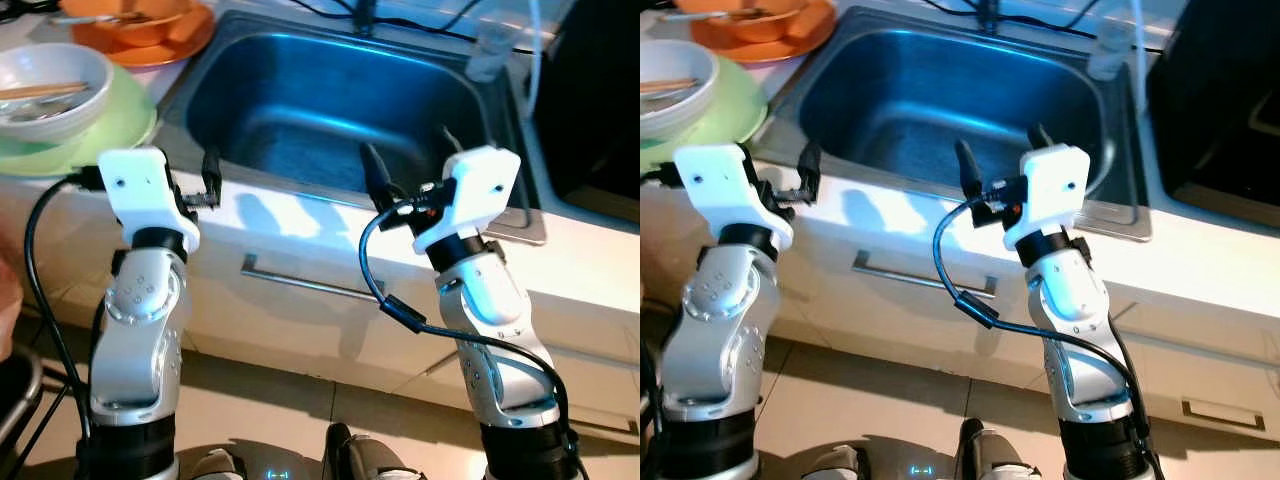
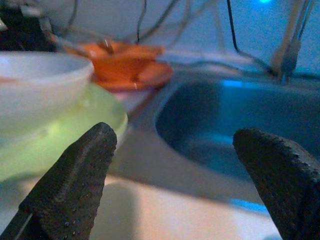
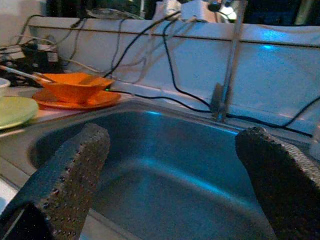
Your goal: Kitchen organization
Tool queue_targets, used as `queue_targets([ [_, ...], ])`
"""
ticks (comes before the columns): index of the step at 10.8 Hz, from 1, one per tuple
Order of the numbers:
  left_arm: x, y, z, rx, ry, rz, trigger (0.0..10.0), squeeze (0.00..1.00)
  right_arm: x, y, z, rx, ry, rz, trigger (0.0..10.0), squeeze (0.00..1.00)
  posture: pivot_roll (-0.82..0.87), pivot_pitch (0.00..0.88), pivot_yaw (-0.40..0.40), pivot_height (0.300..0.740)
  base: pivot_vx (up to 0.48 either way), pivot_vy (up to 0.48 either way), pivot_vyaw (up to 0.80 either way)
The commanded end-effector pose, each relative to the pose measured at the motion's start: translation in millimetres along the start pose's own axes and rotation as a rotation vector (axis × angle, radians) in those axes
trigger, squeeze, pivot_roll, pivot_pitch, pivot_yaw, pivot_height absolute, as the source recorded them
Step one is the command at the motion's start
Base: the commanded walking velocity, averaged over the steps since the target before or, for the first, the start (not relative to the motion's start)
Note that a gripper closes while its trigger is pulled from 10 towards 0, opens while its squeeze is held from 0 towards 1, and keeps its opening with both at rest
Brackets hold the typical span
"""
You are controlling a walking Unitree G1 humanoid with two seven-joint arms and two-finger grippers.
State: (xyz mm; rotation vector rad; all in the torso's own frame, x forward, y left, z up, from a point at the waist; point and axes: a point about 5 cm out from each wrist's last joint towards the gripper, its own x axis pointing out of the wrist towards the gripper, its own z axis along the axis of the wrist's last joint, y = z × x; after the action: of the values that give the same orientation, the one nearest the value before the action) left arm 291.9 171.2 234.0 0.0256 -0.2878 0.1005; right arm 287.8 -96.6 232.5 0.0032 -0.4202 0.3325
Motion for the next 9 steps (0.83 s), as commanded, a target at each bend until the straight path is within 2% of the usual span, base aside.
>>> queue_targets([
  [1,2.2,-3.3,21,-0.008,-0.074,-0.014,10.0,0.0,2.5,0.5,16,-0.007,-0.051,0.011,10.0,0.0,0.02,0.184,-0.065,0.74,0.0,0.0,0.0],
  [2,3.2,-3.3,25,-0.004,-0.088,-0.021,10.0,0.0,3.8,0.2,18,-0.004,-0.057,0.012,10.0,0.0,0.02,0.183,-0.066,0.74,0.0,0.0,0.0],
  [5,-1.5,5.9,10,-0.008,-0.019,0.004,10.0,0.0,-0.2,-3.7,9,0.009,-0.009,0.0,10.0,0.0,0.02,0.177,-0.069,0.74,0.0,0.0,0.0],
  [6,-2.7,5.6,8,-0.012,-0.011,0.005,10.0,0.0,-1.5,-4.0,7,0.005,-0.003,0.0,10.0,0.0,0.02,0.176,-0.071,0.74,0.244,0.0,0.0],
  [9,-2.0,3.2,10,-0.012,-0.015,-0.004,10.0,0.0,-2.3,-4.5,6,0.0,0.005,0.004,10.0,0.0,0.02,0.179,-0.073,0.74,0.317,0.309,0.0],
])
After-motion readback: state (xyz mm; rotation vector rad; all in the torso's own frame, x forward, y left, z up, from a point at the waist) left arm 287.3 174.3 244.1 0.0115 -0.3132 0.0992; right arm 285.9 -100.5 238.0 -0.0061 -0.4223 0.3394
